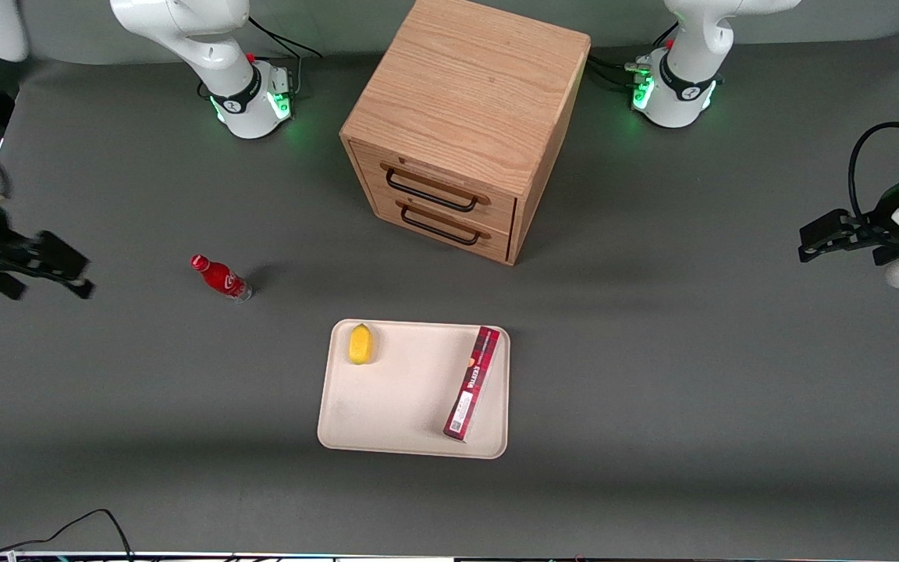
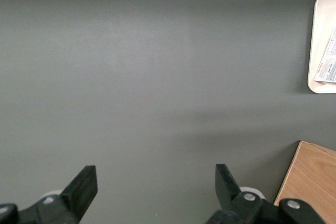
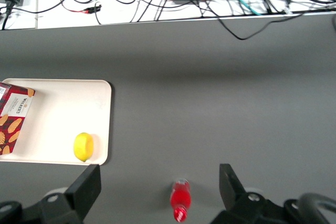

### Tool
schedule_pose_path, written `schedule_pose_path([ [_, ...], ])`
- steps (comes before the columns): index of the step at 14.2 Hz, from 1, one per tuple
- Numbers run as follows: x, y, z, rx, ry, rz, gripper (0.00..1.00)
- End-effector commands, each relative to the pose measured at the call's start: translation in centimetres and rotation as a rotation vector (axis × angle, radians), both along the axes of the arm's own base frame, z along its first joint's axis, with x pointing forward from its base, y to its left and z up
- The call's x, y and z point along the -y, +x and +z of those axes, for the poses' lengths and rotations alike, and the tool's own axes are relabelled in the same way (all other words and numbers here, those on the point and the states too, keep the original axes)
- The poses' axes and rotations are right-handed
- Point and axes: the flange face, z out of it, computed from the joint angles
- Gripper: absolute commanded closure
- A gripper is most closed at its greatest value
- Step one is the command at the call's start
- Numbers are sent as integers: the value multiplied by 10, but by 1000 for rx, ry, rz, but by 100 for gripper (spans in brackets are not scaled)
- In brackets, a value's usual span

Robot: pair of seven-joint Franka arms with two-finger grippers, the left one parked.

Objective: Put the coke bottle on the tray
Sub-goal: 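Move the open right gripper down to the red Coca-Cola bottle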

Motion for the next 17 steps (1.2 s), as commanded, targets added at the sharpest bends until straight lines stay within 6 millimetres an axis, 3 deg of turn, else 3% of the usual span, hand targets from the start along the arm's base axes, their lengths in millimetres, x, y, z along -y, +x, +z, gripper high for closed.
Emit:
schedule_pose_path([
  [1,1,-3,25,-11,-20,8,0],
  [4,1,-1,7,-51,-17,20,0],
  [6,-4,-9,-48,-166,-3,23,0],
  [11,-14,-36,-172,-173,1,64,0],
  [13,-35,-63,-220,-134,-7,100,3],
  [15,-36,-77,-254,-109,-10,104,3],
  [17,-35,-91,-278,-121,-12,106,11],
])
